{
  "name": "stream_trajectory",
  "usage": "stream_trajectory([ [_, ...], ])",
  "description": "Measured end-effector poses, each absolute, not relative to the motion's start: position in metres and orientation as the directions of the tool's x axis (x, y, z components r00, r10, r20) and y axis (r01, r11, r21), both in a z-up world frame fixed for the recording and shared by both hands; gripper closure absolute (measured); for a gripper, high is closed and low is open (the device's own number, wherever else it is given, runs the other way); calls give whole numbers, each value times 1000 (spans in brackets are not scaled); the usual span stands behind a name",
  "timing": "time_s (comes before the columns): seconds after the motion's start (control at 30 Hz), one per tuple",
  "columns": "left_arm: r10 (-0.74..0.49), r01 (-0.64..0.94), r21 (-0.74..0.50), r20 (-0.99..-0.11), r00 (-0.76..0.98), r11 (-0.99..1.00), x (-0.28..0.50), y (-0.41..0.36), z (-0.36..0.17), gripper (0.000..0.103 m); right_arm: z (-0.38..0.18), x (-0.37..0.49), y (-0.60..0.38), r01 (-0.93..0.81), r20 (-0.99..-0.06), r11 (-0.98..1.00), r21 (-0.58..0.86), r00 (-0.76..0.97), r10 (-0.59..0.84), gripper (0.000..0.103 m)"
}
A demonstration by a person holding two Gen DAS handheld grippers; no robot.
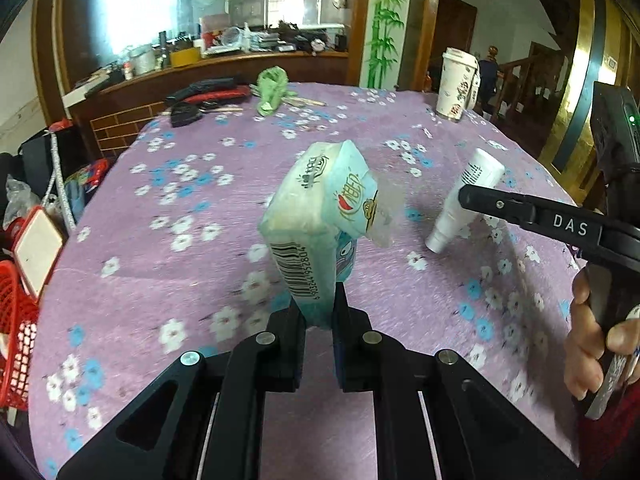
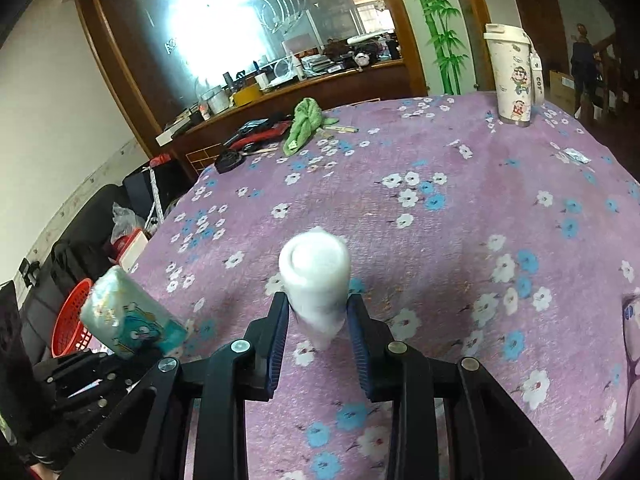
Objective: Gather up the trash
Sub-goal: 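Carry the tissue pack and spray bottle with both tools to the wastebasket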
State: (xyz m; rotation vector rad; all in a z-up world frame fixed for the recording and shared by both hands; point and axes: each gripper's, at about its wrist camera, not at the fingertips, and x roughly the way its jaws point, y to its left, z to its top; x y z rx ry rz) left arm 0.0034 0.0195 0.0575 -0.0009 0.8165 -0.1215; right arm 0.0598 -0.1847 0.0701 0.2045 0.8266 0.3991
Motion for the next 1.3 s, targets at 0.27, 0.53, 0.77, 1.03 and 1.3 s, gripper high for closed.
stream_trajectory([
  [0.27, -104, 89, -58, -707, 699, 994, -23, 46, 60, 92, 94, 10, -169, -298, -657, 897, 326, 610, 442, 71],
  [0.53, -80, 73, -40, -695, 714, 997, -46, 58, 58, 92, 89, -52, -146, -320, -641, 870, 375, 589, 492, 71],
  [0.77, -58, 70, -10, -676, 735, 997, -67, 61, 59, 92, 83, -73, -135, -320, -642, 864, 389, 578, 503, 71],
  [1.03, -70, 77, -19, -677, 733, 997, -73, 63, 57, 92, 82, -80, -132, -309, -652, 869, 386, 575, 494, 71],
  [1.3, -36, 59, 12, -664, 746, 998, -78, 64, 58, 92, 83, -79, -123, -321, -655, 869, 377, 571, 495, 71],
])
